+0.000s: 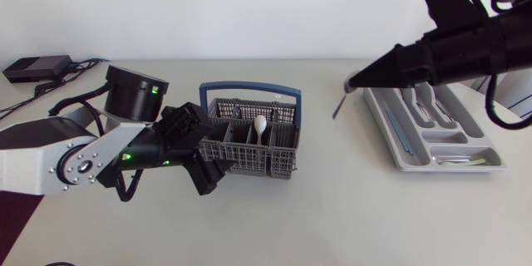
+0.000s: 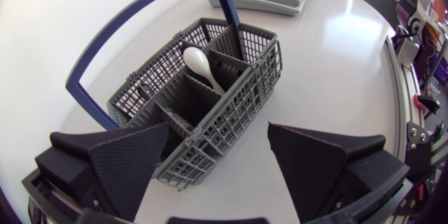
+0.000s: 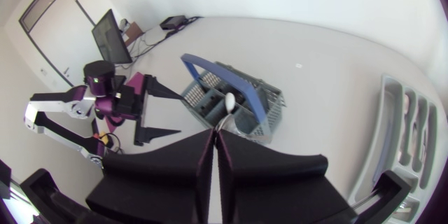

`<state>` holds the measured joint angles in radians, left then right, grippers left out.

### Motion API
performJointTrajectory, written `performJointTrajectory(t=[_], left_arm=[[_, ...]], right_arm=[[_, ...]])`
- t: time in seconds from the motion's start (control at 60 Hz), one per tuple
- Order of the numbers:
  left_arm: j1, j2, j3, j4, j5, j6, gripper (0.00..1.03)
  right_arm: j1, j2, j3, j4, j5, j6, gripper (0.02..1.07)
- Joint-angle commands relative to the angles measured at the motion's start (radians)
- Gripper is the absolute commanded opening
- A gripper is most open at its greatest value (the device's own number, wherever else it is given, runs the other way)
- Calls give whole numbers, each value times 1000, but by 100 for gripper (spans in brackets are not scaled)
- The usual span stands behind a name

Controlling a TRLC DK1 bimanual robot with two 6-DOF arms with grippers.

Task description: Sort the cutlery from the basket into the organizer compartments.

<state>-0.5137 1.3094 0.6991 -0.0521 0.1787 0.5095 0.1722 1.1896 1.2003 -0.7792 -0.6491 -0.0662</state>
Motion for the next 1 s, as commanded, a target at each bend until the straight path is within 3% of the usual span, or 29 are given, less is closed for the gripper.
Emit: performJointTrajectory(t=[0.0,0.217,0.383,0.75,0.983], left_arm=[[-12,-15,-20,-3,4,-3,98],[-32,-10,-15,3,4,-17,98],[-46,-9,-9,-2,-2,-19,98],[-89,-7,14,-29,-39,-32,98],[-117,-1,30,-37,-62,-46,98]], right_arm=[[-69,-30,-70,-35,25,-96,8],[-249,-94,-211,-20,161,-279,8],[-378,-97,-326,118,296,-386,8],[-680,111,-335,321,344,-549,8],[-778,263,-321,471,364,-610,8]])
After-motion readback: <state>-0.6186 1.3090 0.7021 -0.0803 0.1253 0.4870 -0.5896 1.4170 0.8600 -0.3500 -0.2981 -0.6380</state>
